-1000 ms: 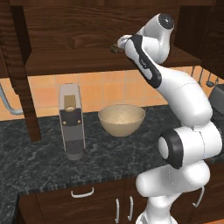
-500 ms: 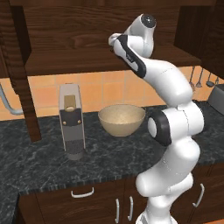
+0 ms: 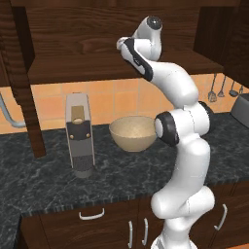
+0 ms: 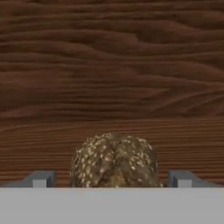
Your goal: Open the cabinet, pick up the bread from the cabinet and place it in the basket. Then move the basket to the dining counter.
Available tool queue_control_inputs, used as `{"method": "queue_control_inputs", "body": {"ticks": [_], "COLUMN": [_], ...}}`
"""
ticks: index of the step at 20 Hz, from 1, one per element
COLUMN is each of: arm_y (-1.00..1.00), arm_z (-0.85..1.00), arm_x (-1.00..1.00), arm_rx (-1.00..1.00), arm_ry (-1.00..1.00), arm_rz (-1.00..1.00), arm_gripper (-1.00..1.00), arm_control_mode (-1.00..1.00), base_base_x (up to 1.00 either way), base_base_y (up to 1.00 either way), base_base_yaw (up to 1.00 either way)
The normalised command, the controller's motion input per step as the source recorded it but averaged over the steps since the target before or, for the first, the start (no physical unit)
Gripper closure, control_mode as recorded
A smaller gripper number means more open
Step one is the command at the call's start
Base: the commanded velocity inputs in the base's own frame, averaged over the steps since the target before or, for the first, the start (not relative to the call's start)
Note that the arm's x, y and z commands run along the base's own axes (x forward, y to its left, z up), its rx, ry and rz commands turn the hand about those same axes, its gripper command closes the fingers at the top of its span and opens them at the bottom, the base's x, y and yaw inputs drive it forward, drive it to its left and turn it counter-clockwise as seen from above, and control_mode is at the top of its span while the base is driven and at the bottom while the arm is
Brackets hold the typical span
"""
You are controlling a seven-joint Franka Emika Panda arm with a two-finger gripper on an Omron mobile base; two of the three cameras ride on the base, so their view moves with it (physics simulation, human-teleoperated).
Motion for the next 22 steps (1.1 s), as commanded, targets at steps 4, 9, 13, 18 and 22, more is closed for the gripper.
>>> {"method": "queue_control_inputs", "body": {"ticks": [4,9,13,18,22], "arm_y": [0.0,0.0,0.01,0.08,0.08], "arm_z": [-0.09,-0.09,-0.53,-0.56,-0.5], "arm_x": [0.23,0.18,-0.08,-0.05,0.0], "arm_rx": [0.0,0.0,0.0,0.0,0.0], "arm_ry": [0.12,0.06,0.0,-0.01,-0.03], "arm_rz": [0.0,0.0,0.0,0.0,0.0], "arm_gripper": [-1.0,-1.0,-1.0,-1.0,1.0], "arm_control_mode": [-1.0,-1.0,-1.0,-1.0,-1.0], "base_base_x": [0.0,0.0,0.0,0.0,0.0], "base_base_y": [0.0,0.0,0.0,0.0,0.0], "base_base_yaw": [0.0,0.0,0.0,0.0,0.0]}}
